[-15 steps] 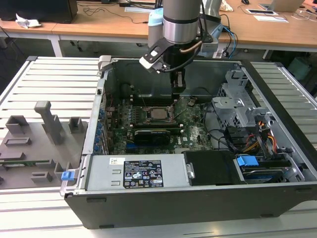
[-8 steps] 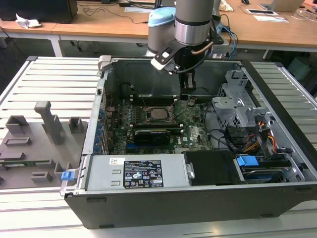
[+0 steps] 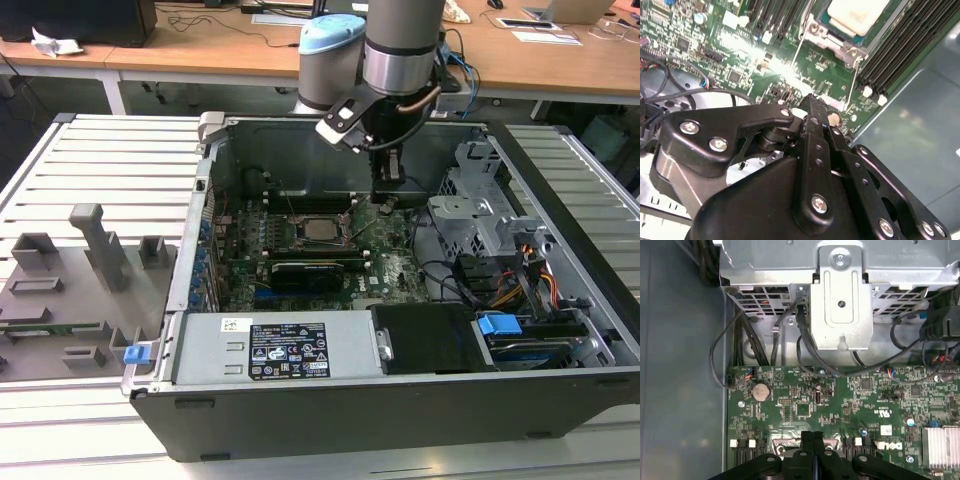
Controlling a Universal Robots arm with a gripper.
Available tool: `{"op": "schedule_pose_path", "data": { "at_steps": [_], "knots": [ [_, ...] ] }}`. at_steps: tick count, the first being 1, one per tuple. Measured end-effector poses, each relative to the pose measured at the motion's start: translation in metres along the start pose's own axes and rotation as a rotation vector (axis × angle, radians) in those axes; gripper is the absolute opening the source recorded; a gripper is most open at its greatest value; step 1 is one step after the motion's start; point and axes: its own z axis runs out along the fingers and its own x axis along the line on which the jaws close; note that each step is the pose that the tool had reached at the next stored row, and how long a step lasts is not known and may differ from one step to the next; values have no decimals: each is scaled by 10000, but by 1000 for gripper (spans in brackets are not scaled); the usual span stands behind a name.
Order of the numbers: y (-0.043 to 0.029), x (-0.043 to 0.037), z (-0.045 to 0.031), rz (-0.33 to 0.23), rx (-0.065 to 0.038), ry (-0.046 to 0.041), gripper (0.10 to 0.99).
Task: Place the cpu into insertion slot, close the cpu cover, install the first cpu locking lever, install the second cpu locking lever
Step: 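Close the cpu cover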
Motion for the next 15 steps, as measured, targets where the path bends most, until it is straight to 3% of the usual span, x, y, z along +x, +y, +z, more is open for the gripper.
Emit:
{"op": "schedule_pose_path", "data": {
  "at_steps": [5,11,15],
  "knots": [
    [39,15,28,-213,13,15,106],
    [130,44,73,-212,101,15,106],
    [156,50,141,-211,136,15,106]
  ]
}}
